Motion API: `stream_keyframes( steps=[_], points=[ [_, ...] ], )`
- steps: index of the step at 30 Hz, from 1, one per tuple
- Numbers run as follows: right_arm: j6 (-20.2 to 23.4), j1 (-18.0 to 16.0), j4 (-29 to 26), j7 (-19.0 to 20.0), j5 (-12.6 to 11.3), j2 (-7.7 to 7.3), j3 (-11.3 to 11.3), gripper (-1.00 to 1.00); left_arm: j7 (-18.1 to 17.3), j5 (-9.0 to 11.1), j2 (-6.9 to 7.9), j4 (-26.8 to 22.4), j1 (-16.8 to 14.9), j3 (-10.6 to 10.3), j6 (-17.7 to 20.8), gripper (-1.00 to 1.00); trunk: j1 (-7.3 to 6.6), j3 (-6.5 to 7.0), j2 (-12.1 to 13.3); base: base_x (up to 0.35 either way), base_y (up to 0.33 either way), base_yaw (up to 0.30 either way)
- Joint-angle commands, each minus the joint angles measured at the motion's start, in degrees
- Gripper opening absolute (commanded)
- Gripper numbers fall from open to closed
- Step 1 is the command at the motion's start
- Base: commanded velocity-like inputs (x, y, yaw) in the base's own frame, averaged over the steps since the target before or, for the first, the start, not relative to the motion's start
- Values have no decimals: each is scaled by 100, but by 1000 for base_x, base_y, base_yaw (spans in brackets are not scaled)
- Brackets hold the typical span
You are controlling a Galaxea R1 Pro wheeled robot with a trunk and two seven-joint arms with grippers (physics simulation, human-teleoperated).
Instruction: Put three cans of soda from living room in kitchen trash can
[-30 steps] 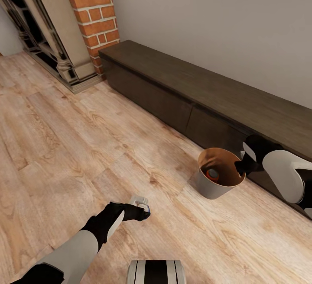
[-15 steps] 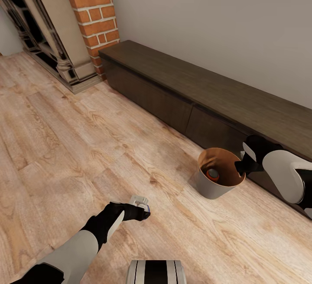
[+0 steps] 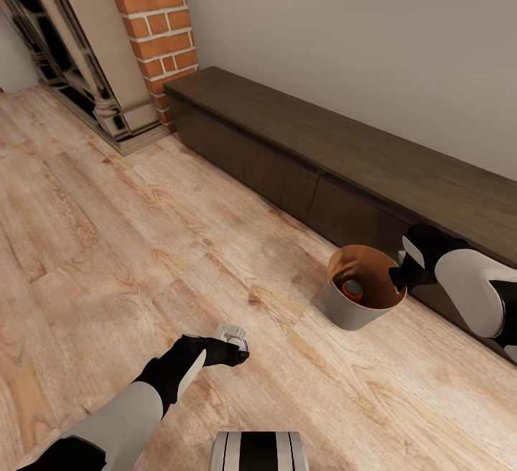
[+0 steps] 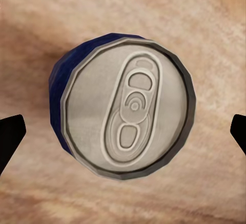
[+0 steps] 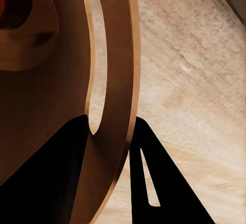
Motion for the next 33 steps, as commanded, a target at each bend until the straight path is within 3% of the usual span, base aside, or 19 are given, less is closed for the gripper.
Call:
stream_keyframes(
  steps=[1,31,33],
  points=[
    [0,120,-57,3,220,101,-240,-100,0,3,-2,6,-3,-4,-18,100,6,-2,3,0,0,0],
    [0,97,-102,3,220,133,-214,-100,0,-4,-2,12,-1,-4,-91,100,6,-2,3,0,0,0],
    [0,97,-98,3,220,133,-214,-100,0,-9,-2,13,-2,-4,-94,100,1,42,5,0,0,0]
  ],
)
